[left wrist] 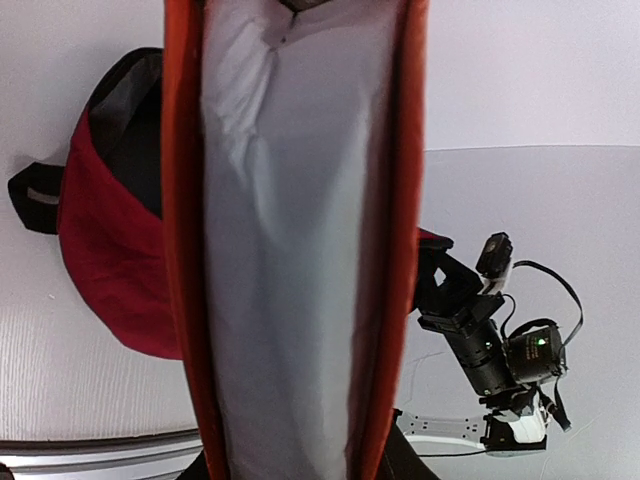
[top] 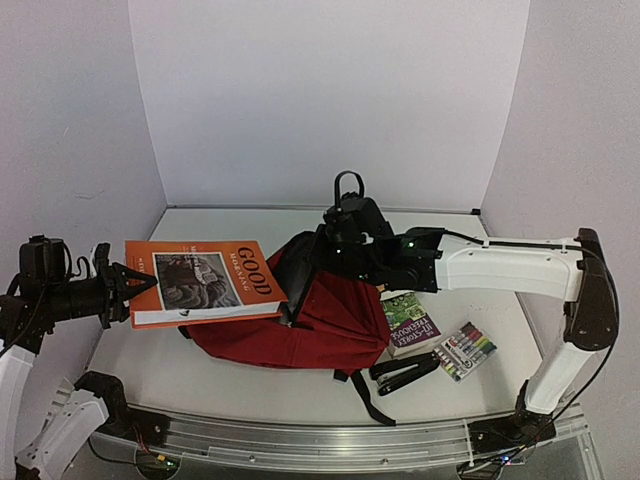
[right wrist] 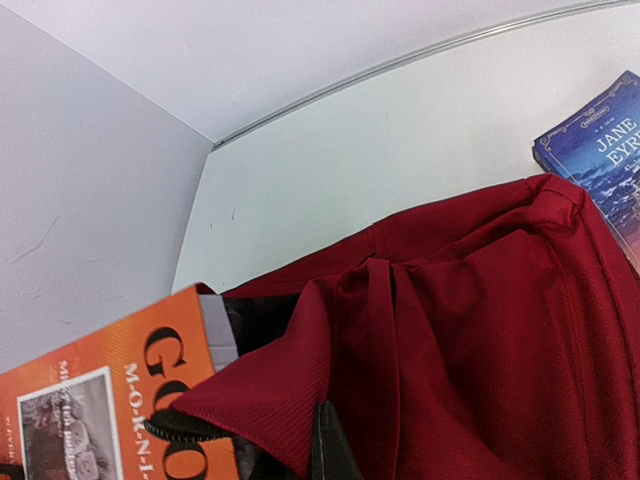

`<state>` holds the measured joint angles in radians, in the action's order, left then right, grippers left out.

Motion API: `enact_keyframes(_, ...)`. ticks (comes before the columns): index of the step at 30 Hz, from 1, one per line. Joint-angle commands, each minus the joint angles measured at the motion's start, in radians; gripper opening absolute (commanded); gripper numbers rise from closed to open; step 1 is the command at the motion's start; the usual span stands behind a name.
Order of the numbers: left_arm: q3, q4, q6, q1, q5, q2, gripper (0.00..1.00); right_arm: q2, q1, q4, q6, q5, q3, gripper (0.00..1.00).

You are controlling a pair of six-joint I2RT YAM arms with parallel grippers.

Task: Pack the student bag
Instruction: Place the book in the student bag.

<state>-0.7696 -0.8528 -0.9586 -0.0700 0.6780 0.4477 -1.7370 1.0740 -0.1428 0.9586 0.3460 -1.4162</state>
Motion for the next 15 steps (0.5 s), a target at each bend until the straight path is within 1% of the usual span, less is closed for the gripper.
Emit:
enact_keyframes(1,-0.001,-0.079,0.015,0.005,-0.011,0.018,0.22,0.037,-0.010,0.063,-0.013,0.082,-0.079,0.00)
enact_keyframes(7,0.007,-0.175,0.018,0.005,-0.053,0.023,0.22,0.053,-0.009,0.066,-0.050,0.131,-0.070,0.00)
enact_keyframes(10,0.025,-0.194,0.018,0.004,-0.080,0.026,0.22,0.076,-0.009,0.065,-0.056,0.140,-0.007,0.00)
enact_keyframes(12,0.048,-0.174,0.013,0.004,-0.083,0.022,0.22,0.095,-0.010,0.063,-0.038,0.114,0.062,0.00)
enact_keyframes(15,0.101,-0.075,-0.018,0.004,-0.043,0.009,0.22,0.112,-0.009,0.061,0.020,0.033,0.182,0.01)
